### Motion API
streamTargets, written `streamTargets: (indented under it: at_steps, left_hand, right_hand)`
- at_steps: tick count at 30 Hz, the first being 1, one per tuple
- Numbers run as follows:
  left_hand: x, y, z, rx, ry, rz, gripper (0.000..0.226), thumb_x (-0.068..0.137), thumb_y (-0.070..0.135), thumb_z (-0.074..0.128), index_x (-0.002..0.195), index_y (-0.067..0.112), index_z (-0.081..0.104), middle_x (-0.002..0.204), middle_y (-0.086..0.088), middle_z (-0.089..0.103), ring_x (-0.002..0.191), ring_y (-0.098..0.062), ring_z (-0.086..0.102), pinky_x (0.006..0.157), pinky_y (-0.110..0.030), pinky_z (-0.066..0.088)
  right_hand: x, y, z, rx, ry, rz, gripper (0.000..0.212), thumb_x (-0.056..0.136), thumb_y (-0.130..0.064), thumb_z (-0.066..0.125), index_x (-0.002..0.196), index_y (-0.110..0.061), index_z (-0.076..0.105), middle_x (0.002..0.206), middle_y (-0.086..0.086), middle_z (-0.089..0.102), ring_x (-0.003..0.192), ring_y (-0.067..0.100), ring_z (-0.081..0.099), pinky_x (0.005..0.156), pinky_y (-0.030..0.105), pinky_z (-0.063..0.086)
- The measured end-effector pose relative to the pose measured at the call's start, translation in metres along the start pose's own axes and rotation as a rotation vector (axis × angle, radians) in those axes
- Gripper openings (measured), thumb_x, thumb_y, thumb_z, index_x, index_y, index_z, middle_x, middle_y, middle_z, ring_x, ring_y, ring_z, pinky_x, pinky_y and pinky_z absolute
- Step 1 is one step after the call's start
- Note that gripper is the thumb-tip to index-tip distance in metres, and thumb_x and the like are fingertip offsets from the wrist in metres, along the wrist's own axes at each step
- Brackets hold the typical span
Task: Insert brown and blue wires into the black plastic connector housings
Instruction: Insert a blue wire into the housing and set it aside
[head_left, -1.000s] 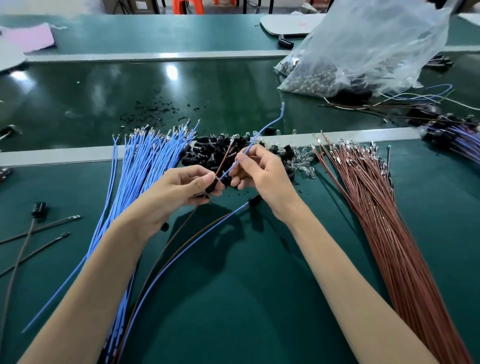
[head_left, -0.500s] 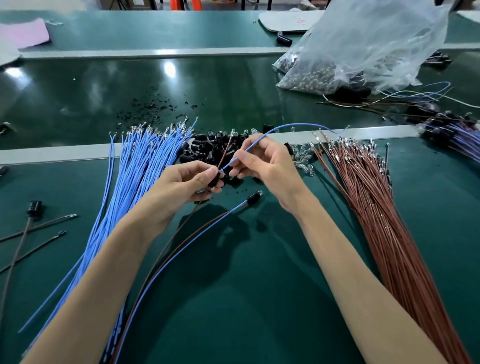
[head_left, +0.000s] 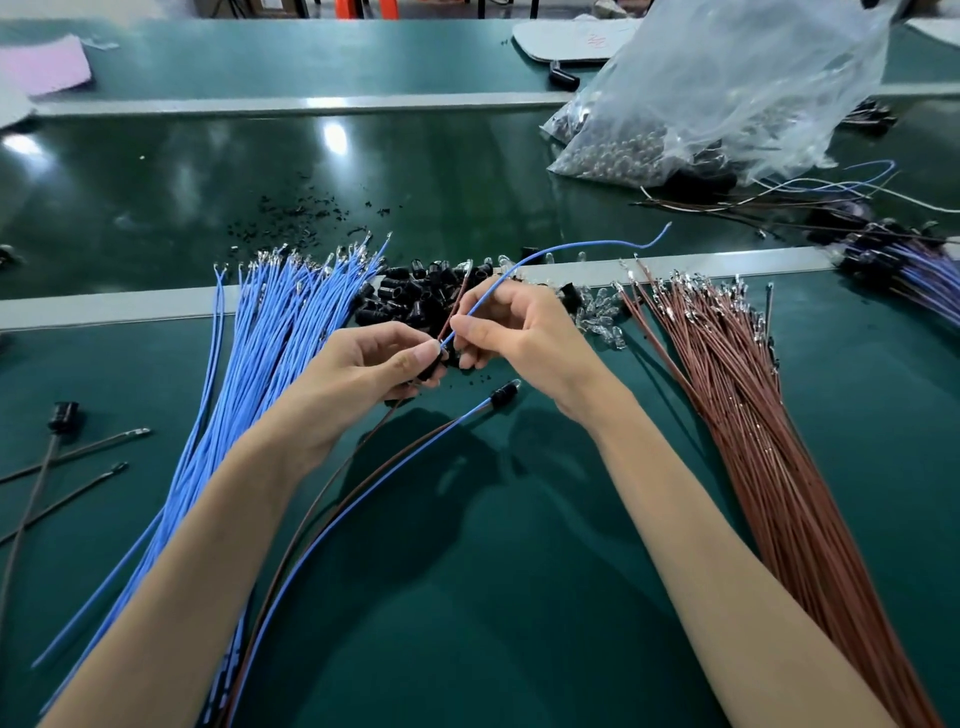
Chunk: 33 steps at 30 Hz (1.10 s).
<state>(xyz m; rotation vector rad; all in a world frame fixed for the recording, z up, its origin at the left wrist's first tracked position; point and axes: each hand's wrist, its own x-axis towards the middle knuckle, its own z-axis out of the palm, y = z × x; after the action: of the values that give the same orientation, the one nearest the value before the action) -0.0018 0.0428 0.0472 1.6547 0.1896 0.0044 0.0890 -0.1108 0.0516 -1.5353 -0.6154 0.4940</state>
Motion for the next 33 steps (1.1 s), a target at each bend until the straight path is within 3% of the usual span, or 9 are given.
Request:
streamTargets:
  at_steps: [10,17,23,33]
  left_hand:
    - [-0.003,0.005,0.005,0.032,0.022,0.037,0.025,0.075,0.03,0.063,0.087,0.009,0.068,0.069,0.005,0.066,0.068,-0.004,0.06,0.067,-0.015,0.048]
    - [-0.002,0.006,0.008,0.013,0.064,0.035,0.023,0.072,0.032,0.066,0.085,0.012,0.069,0.074,0.003,0.07,0.071,-0.008,0.061,0.071,-0.019,0.051]
    - [-0.002,0.005,0.008,0.049,0.135,0.06,0.026,0.069,0.034,0.069,0.084,0.013,0.07,0.077,-0.006,0.071,0.072,-0.011,0.063,0.073,-0.025,0.052]
    - [-0.002,0.006,0.007,0.026,0.195,0.11,0.022,0.066,0.032,0.073,0.08,0.016,0.069,0.069,0.004,0.072,0.066,-0.005,0.065,0.064,-0.012,0.049]
  right_hand:
    - [-0.001,-0.002,0.006,0.069,0.008,0.076,0.016,0.094,0.001,0.054,0.081,-0.009,0.055,0.057,-0.004,0.063,0.049,0.011,0.06,0.051,0.018,0.048]
    - [-0.002,-0.001,0.009,0.106,0.047,0.053,0.017,0.095,0.001,0.052,0.082,-0.01,0.054,0.059,-0.003,0.063,0.05,0.011,0.06,0.053,0.019,0.049]
    - [-0.001,-0.002,0.008,0.002,0.051,0.001,0.02,0.092,0.004,0.055,0.079,-0.011,0.056,0.061,-0.003,0.063,0.052,0.01,0.06,0.053,0.018,0.048]
    - [-0.001,-0.003,0.011,-0.139,0.1,-0.073,0.027,0.093,0.006,0.051,0.078,-0.016,0.051,0.068,0.003,0.062,0.055,0.011,0.062,0.058,0.022,0.05]
